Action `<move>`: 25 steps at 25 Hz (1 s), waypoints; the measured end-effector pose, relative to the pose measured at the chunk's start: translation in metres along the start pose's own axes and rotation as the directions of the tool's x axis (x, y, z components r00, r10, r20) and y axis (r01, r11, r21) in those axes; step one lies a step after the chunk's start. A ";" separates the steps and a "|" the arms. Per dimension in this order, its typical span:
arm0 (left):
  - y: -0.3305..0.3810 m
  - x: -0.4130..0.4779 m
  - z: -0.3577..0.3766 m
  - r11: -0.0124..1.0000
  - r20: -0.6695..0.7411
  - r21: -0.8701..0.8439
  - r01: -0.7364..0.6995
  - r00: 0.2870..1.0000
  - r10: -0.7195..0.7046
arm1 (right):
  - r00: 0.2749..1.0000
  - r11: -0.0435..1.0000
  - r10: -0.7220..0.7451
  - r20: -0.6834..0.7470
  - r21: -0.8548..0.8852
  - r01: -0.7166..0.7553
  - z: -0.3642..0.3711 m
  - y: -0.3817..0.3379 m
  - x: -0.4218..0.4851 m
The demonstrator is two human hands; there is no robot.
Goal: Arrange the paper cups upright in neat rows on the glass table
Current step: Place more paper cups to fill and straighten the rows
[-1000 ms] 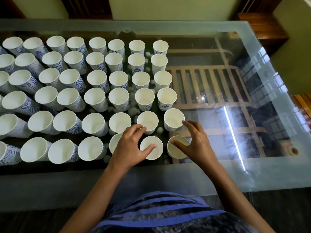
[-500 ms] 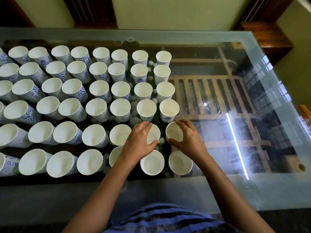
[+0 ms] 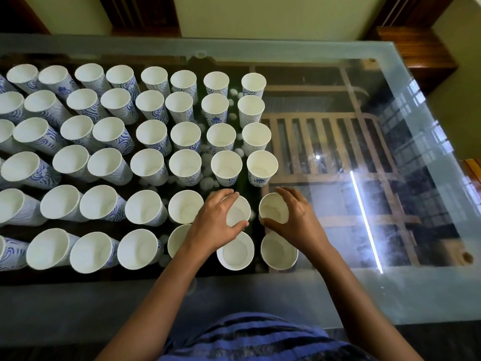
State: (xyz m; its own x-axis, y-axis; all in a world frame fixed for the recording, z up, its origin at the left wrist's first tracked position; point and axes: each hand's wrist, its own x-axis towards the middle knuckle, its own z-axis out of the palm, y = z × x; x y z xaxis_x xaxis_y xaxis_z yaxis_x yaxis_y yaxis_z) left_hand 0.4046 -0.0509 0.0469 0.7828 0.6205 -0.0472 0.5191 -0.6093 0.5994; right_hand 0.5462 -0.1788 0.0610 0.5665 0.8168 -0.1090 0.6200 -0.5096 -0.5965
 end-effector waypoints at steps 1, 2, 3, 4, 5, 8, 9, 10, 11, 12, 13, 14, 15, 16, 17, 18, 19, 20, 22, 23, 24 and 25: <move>0.000 0.001 -0.001 1.000 -0.021 -0.004 -0.002 1.000 0.002 | 1.000 1.000 -0.005 -0.007 0.005 0.005 -0.001 -0.001 0.002; 0.000 0.004 -0.002 1.000 -0.041 -0.006 -0.005 0.999 0.005 | 1.000 1.000 -0.010 -0.012 0.007 0.011 -0.002 -0.001 0.006; 0.000 0.007 -0.004 1.000 -0.055 -0.005 -0.009 0.998 0.009 | 1.000 1.000 -0.019 -0.015 0.003 0.019 -0.002 -0.003 0.010; 0.000 0.011 -0.006 1.000 -0.065 0.000 -0.013 0.998 0.012 | 0.999 1.000 -0.030 -0.016 -0.006 0.030 -0.003 -0.004 0.017; 0.000 0.017 -0.009 1.000 -0.075 0.007 -0.013 0.997 0.013 | 0.999 0.999 -0.037 -0.015 -0.014 0.037 -0.003 -0.006 0.024; -0.002 0.041 -0.016 1.000 -0.136 0.029 -0.002 0.991 0.006 | 1.000 0.999 -0.030 0.004 -0.017 0.030 -0.004 -0.012 0.050; -0.003 0.051 -0.018 0.999 -0.146 0.036 0.014 0.989 -0.008 | 1.000 1.000 -0.026 0.006 -0.015 0.026 -0.004 -0.014 0.059; -0.005 0.061 -0.020 0.999 -0.141 0.043 0.034 0.990 -0.028 | 1.000 1.000 -0.024 0.004 -0.011 0.024 -0.003 -0.016 0.067; -0.007 0.069 -0.020 0.997 -0.128 0.050 0.052 0.991 -0.045 | 1.000 1.000 -0.021 0.002 -0.008 0.021 -0.002 -0.017 0.075; -0.008 0.077 -0.020 0.996 -0.116 0.055 0.064 0.992 -0.057 | 1.000 1.000 -0.015 0.002 -0.009 0.015 -0.002 -0.018 0.082; -0.010 0.082 -0.019 0.996 -0.107 0.057 0.074 0.992 -0.067 | 1.000 1.000 -0.005 0.006 -0.013 0.005 0.000 -0.019 0.088; -0.011 0.087 -0.017 0.995 -0.100 0.056 0.082 0.992 -0.076 | 1.000 1.000 0.006 0.010 -0.018 -0.006 0.001 -0.019 0.093; -0.012 0.089 -0.015 0.995 -0.097 0.053 0.086 0.992 -0.081 | 1.000 1.000 0.015 0.011 -0.023 -0.015 0.003 -0.019 0.096; -0.012 0.090 -0.013 0.995 -0.099 0.049 0.086 0.992 -0.081 | 1.000 1.000 0.018 0.007 -0.025 -0.017 0.004 -0.018 0.097; -0.013 0.091 -0.012 0.995 -0.106 0.044 0.085 0.991 -0.080 | 1.000 1.000 0.017 0.000 -0.025 -0.017 0.005 -0.017 0.098; -0.014 0.091 -0.012 0.996 -0.113 0.037 0.086 0.990 -0.081 | 1.000 1.000 0.018 -0.007 -0.024 -0.018 0.005 -0.016 0.098; -0.015 0.092 -0.012 0.996 -0.118 0.028 0.086 0.990 -0.082 | 1.000 1.000 0.020 -0.010 -0.024 -0.020 0.005 -0.014 0.098; -0.016 0.091 -0.012 0.996 -0.118 0.019 0.082 0.990 -0.079 | 1.000 0.999 0.023 -0.008 -0.026 -0.023 0.004 -0.012 0.097; -0.016 0.089 -0.012 0.998 -0.100 0.013 0.067 0.993 -0.065 | 0.999 0.999 0.034 -0.007 -0.027 -0.034 0.002 -0.008 0.093; -0.015 0.087 -0.011 0.998 -0.088 0.013 0.059 0.994 -0.058 | 0.999 0.999 0.042 -0.012 -0.026 -0.042 0.002 -0.006 0.091; -0.015 0.086 -0.011 0.999 -0.082 0.011 0.053 0.995 -0.052 | 0.999 0.998 0.051 -0.017 -0.024 -0.051 0.001 -0.005 0.088; -0.015 0.085 -0.010 0.999 -0.081 0.007 0.051 0.995 -0.050 | 0.998 0.998 0.060 -0.019 -0.023 -0.060 0.001 -0.004 0.085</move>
State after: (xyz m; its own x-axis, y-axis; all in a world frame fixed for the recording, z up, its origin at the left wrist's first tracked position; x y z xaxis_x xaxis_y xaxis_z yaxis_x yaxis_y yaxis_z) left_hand 0.4599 0.0155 0.0421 0.7257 0.6879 -0.0124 0.5604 -0.5805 0.5908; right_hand 0.5916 -0.1068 0.0529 0.6131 0.7794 -0.1292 0.5969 -0.5641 -0.5705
